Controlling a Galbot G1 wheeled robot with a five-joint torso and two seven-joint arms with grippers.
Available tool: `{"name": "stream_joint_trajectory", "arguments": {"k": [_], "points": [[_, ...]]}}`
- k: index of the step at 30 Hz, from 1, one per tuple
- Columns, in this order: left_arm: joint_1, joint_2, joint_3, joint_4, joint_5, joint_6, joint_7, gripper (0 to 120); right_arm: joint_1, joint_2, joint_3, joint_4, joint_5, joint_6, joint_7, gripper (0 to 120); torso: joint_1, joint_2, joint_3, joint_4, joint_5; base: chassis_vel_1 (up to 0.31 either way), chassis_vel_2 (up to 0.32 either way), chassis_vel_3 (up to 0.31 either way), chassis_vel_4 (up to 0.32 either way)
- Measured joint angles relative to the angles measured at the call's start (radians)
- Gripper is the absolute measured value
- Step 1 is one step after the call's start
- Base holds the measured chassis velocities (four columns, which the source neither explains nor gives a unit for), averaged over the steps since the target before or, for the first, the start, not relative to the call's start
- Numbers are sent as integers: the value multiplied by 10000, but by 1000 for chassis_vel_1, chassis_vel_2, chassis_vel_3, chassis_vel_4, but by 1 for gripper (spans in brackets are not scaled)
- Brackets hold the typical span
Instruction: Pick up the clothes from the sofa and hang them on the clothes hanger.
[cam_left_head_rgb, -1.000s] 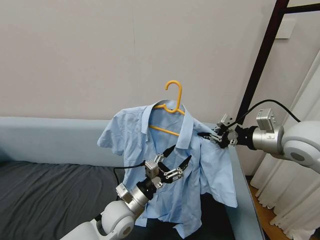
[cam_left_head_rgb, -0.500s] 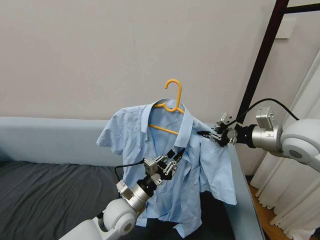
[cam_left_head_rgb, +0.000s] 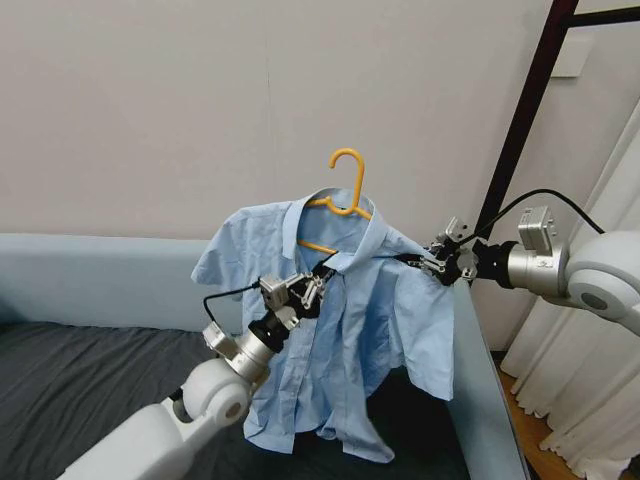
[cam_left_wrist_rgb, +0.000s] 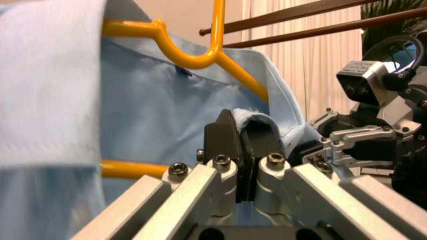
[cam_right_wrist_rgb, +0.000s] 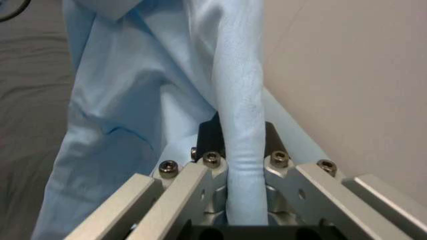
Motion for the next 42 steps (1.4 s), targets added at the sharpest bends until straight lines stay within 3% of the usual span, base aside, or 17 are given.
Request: {"name": "stream_joint_trajectory", "arguments": {"k": [6,16,25,27,29,38,42], "points": [[-483,144,138,317,-111,200,319,0,329,41,-58,10,347,-23,-169,2,0,0,0,2,0,0,0,0,0],[-523,-264,1003,1114,140,313,412,0,325,-200,88,284,1408,-224,-302,1,0,1,0,0,0,0,0,0,0],[-231,-95,662,1003,151,63,496,0,296,-421,138,204,1077,-466,-518,1,0,0,0,0,1,0,0,0,0],[94,51,382,879,205,-134,740,11,294,-430,138,162,937,-538,-409,1,0,1,0,2,1,0,0,0,0],[232,99,254,824,271,-218,831,14,293,-435,137,160,933,-592,-308,1,0,0,0,2,0,0,0,0,0],[2698,976,-1692,-309,1214,-1021,1825,52,239,-510,272,311,1522,-1075,778,1,-1,1,-1,2,-1,0,0,0,0],[3753,1159,-2113,-383,2189,-1200,1202,64,265,-581,559,531,2178,-1183,1264,1,-1,1,-2,2,1,0,0,0,0]]}}
